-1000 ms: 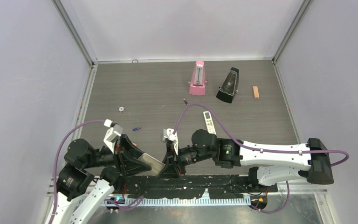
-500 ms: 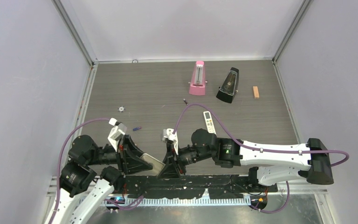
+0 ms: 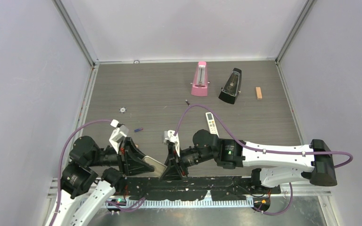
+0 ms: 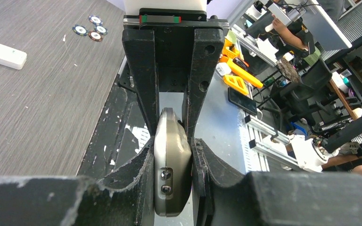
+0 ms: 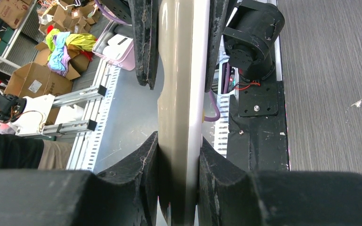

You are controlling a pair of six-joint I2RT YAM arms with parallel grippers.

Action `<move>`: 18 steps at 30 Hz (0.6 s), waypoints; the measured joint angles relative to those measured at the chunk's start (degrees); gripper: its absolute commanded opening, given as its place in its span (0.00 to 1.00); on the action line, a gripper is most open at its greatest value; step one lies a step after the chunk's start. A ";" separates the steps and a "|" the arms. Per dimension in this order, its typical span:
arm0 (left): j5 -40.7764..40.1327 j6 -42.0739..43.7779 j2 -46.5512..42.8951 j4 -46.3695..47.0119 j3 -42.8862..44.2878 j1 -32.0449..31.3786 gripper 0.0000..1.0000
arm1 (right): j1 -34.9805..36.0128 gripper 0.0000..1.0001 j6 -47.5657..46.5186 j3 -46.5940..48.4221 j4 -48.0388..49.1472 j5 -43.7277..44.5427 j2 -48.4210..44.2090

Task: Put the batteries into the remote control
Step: Adjust the remote control.

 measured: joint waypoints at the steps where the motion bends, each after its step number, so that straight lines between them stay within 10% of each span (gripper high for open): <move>1: 0.00 0.00 0.00 0.00 -0.07 0.00 0.00 | 0.00 0.20 0.00 0.00 -0.09 0.04 0.00; 11: -4.76 -0.94 -2.10 0.13 -1.33 -0.02 0.00 | -0.48 0.80 1.03 -0.24 -0.26 6.32 -0.76; 18: -15.96 -4.39 -2.67 -0.79 -3.21 -0.02 0.00 | -1.18 0.89 3.76 -2.80 -0.11 16.06 -6.32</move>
